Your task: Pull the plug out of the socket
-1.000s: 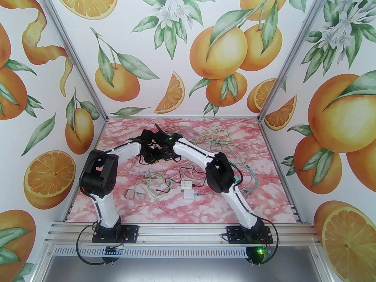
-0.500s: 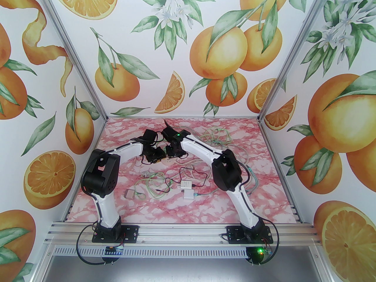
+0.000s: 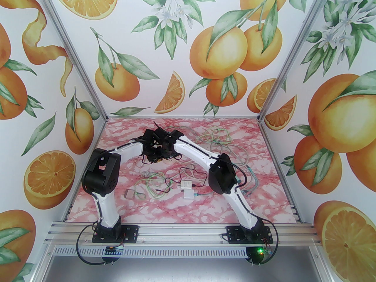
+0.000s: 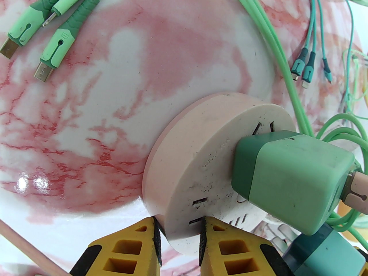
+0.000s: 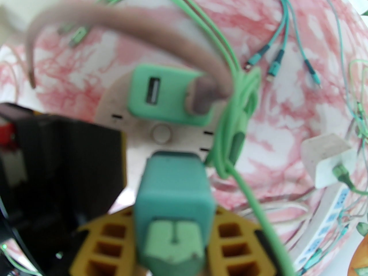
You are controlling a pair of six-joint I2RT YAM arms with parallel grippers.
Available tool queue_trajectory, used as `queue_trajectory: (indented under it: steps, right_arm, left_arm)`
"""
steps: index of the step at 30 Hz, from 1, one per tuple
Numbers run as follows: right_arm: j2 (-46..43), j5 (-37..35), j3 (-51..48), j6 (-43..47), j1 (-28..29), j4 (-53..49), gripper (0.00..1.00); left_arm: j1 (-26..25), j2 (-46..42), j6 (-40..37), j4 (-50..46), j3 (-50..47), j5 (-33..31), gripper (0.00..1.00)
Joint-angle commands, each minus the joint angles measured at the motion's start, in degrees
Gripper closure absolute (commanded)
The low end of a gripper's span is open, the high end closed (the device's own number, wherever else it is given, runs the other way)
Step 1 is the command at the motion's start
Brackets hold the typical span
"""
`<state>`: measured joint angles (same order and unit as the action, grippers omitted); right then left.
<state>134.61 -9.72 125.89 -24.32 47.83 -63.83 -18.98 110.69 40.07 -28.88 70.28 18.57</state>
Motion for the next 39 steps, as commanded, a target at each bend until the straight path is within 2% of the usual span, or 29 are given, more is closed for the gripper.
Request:
queue_trajectory:
  steps: [1,8,14,18,28,30,31,34,38,39]
  right_arm:
    - [-6.4,9.3,-3.2,1.3,-0.1,9.0,0.84]
    - [-9.4,13.3,-8.6,0.4,-6.3,14.1,0.83]
    - [-9.1,18.6,-11.9,-4.3,-11.8,22.1,0.82]
    - [-8.2,23.6,-13.6,-8.8,-15.4,26.4,0.81]
    - [-11.1,28.8,-27.9,-14.6,-16.1,36.9,0.72]
    - [-11.4,28.8,-29.1,-15.0,-16.2,37.5,0.66]
    - [-11.7,28.7,-29.9,-15.2,-16.2,37.6,0.60]
    - [-15.0,26.6,-34.1,-14.5,-16.2,36.4,0.30]
    - [-18.9,23.8,-36.5,-13.3,-16.1,33.6,0.21]
    - [-19.9,22.9,-36.8,-12.9,-16.1,32.6,0.15]
  left_arm:
    - [-1.5,6.4,-1.9,-9.0,-5.5,-8.6,0.74]
    - [1.3,-1.4,-3.5,-10.8,-7.6,-9.7,0.73]
    - [1.6,-11.1,-4.7,-12.4,-5.7,-8.8,0.58]
    - [1.6,-16.1,-5.5,-14.4,-2.8,-8.7,0.40]
    - [1.6,-20.1,-8.0,-13.4,0.2,-5.9,0.30]
    - [1.6,-20.1,-8.3,-13.1,0.4,-5.6,0.30]
    - [1.6,-19.9,-8.6,-12.8,0.6,-5.3,0.30]
    - [-0.2,-18.5,-11.6,-11.8,2.3,-5.4,0.30]
    - [-2.5,-15.6,-12.8,-11.4,4.1,-6.8,0.30]
    - [-3.0,-14.4,-13.0,-11.7,4.8,-7.5,0.30]
